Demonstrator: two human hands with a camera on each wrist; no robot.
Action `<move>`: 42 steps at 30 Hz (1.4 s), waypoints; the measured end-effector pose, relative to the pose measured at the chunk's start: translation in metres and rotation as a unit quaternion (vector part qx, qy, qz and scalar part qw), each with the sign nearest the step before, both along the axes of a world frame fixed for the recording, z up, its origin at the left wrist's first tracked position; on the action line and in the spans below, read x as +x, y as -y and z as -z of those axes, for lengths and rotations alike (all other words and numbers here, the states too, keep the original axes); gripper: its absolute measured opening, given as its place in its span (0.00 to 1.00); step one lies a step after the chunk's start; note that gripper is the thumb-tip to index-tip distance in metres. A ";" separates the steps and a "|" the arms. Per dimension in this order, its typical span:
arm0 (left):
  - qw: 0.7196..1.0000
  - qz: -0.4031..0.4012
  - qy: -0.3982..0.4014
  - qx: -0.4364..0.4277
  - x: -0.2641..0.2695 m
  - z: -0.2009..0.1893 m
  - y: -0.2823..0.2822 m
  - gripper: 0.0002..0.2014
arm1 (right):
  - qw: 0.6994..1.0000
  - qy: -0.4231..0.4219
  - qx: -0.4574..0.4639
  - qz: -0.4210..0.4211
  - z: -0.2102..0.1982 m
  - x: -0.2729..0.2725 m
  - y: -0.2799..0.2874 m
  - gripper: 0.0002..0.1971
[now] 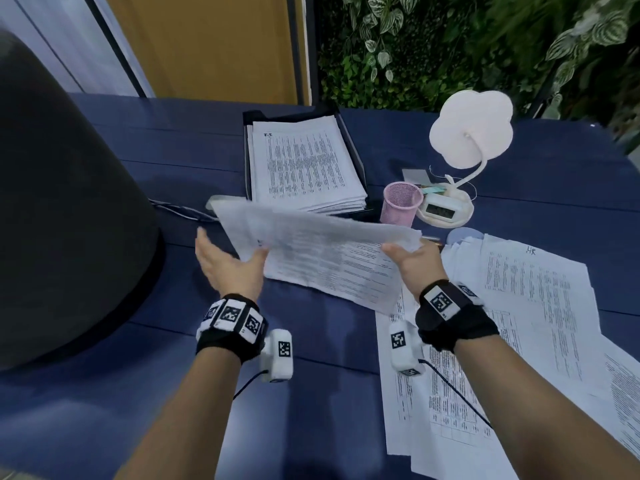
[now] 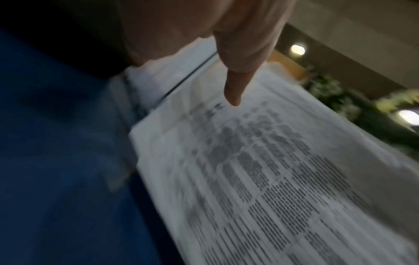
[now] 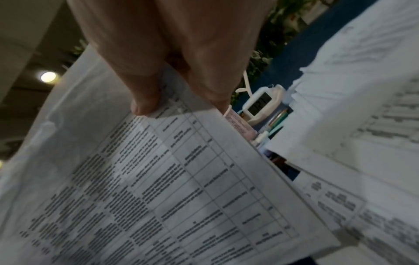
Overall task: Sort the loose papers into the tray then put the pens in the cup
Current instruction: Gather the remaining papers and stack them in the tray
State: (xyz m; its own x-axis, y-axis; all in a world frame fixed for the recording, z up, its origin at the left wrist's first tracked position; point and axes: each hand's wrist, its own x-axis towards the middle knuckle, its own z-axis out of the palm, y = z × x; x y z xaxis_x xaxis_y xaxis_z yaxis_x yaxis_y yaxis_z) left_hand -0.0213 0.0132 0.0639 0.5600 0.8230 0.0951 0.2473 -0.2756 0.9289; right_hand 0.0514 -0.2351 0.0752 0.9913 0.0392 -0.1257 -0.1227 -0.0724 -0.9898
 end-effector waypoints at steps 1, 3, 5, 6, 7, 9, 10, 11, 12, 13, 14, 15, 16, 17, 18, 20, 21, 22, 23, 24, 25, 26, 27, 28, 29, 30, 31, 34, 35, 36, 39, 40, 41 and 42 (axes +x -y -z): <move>0.996 0.026 -0.026 0.085 0.000 -0.008 0.001 0.52 | 1.000 0.008 -0.017 -0.012 0.000 0.000 0.000 0.04; 0.957 0.090 -0.082 0.263 0.004 -0.027 0.003 0.47 | 0.999 0.017 -0.031 -0.027 0.000 0.000 -0.001 0.04; 0.888 0.157 -0.134 0.411 0.011 -0.046 0.003 0.36 | 0.998 0.023 -0.030 -0.045 -0.002 0.000 -0.003 0.04; 0.858 0.183 -0.158 0.453 0.016 -0.056 0.003 0.28 | 0.998 0.025 -0.022 -0.053 -0.003 0.000 -0.004 0.04; 0.841 0.207 -0.180 0.466 0.020 -0.065 0.003 0.18 | 0.998 0.028 -0.014 -0.058 -0.004 0.001 -0.004 0.05; 0.834 0.254 -0.219 0.438 0.025 -0.079 0.005 0.08 | 0.997 0.033 -0.002 -0.067 -0.006 0.001 -0.005 0.08; 0.830 0.274 -0.238 0.423 0.026 -0.081 0.006 0.07 | 0.997 0.032 0.000 -0.071 -0.006 0.000 -0.005 0.09; 0.821 0.291 -0.262 0.416 0.027 -0.082 0.008 0.07 | 0.997 0.027 -0.006 -0.073 -0.004 0.000 -0.004 0.10; 0.805 0.306 -0.293 0.416 0.028 -0.080 0.009 0.07 | 0.997 0.020 -0.015 -0.076 -0.001 -0.001 -0.003 0.10; 0.785 0.319 -0.327 0.418 0.028 -0.076 0.010 0.08 | 0.996 0.011 -0.027 -0.082 0.002 -0.002 -0.002 0.11; 0.765 0.327 -0.360 0.422 0.029 -0.072 0.010 0.09 | 0.995 0.002 -0.034 -0.089 0.005 -0.003 0.000 0.10; 0.752 0.330 -0.383 0.424 0.029 -0.068 0.011 0.10 | 0.995 -0.006 -0.035 -0.096 0.007 -0.004 0.000 0.09; 0.746 0.328 -0.393 0.425 0.030 -0.065 0.011 0.09 | 0.994 -0.010 -0.030 -0.102 0.008 -0.005 0.000 0.09; 0.747 0.324 -0.393 0.428 0.031 -0.064 0.011 0.08 | 0.994 -0.011 -0.026 -0.105 0.006 -0.006 -0.001 0.09; 0.749 0.320 -0.387 0.432 0.033 -0.064 0.011 0.07 | 0.994 -0.011 -0.021 -0.105 0.006 -0.006 -0.002 0.09; 0.756 0.312 -0.371 0.440 0.034 -0.065 0.011 0.07 | 0.995 -0.016 -0.010 -0.098 0.006 -0.004 -0.003 0.09; 0.755 0.312 -0.369 0.442 0.034 -0.065 0.011 0.07 | 0.995 -0.018 -0.008 -0.094 0.005 -0.004 -0.003 0.10; 0.750 0.318 -0.375 0.442 0.034 -0.065 0.010 0.07 | 0.996 -0.019 -0.006 -0.092 0.006 -0.003 -0.002 0.11; 0.744 0.324 -0.383 0.441 0.034 -0.064 0.010 0.06 | 0.995 -0.020 -0.013 -0.096 0.007 -0.003 -0.001 0.11; 0.737 0.327 -0.392 0.442 0.035 -0.064 0.010 0.06 | 0.994 -0.020 -0.018 -0.103 0.008 -0.004 0.000 0.10; 0.735 0.329 -0.395 0.443 0.036 -0.065 0.010 0.06 | 0.993 -0.020 -0.027 -0.113 0.008 -0.005 0.001 0.10; 0.734 0.329 -0.394 0.445 0.037 -0.065 0.010 0.06 | 0.992 -0.021 -0.033 -0.121 0.007 -0.007 0.002 0.10; 0.732 0.327 -0.394 0.449 0.038 -0.066 0.010 0.07 | 0.991 -0.022 -0.038 -0.124 0.007 -0.008 0.003 0.10; 0.730 0.325 -0.393 0.455 0.038 -0.067 0.011 0.07 | 0.992 -0.020 -0.041 -0.122 0.008 -0.008 0.003 0.10; 0.735 0.317 -0.382 0.462 0.038 -0.068 0.011 0.06 | 0.992 -0.020 -0.046 -0.115 0.008 -0.008 0.003 0.11; 0.745 0.305 -0.363 0.469 0.038 -0.068 0.012 0.04 | 0.993 -0.017 -0.047 -0.105 0.008 -0.007 0.004 0.11; 0.759 0.292 -0.340 0.472 0.038 -0.068 0.012 0.04 | 0.995 -0.014 -0.051 -0.090 0.007 -0.006 0.003 0.11; 0.805 0.248 -0.272 0.465 0.037 -0.065 0.010 0.30 | 0.999 -0.024 -0.014 -0.037 0.008 -0.002 0.005 0.11; 0.824 0.230 -0.244 0.457 0.037 -0.066 0.010 0.35 | 0.999 -0.030 -0.001 -0.022 0.007 -0.001 0.006 0.11; 0.839 0.209 -0.221 0.452 0.036 -0.067 0.009 0.38 | 0.999 -0.035 0.015 -0.008 0.008 0.000 0.006 0.11; 0.882 0.147 -0.161 0.417 0.032 -0.067 0.004 0.42 | 0.994 -0.064 0.086 0.035 0.007 0.003 0.006 0.13; 0.898 0.131 -0.144 0.396 0.032 -0.066 0.002 0.43 | 0.990 -0.077 0.110 0.050 0.004 0.003 0.005 0.11; 0.911 0.119 -0.133 0.372 0.031 -0.065 0.000 0.44 | 0.985 -0.091 0.135 0.064 0.002 0.004 0.003 0.09; 0.923 0.111 -0.130 0.345 0.030 -0.063 -0.001 0.45 | 0.977 -0.109 0.166 0.080 0.001 0.005 0.000 0.07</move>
State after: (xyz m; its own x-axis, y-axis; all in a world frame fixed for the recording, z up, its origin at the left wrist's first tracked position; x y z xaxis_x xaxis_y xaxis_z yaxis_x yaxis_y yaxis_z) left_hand 0.0088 0.0145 0.1271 0.7847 0.4795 0.3927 0.3032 -0.8496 0.4315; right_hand 0.0568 -0.2354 0.0737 0.9389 -0.0394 -0.3419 -0.3175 0.2849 -0.9045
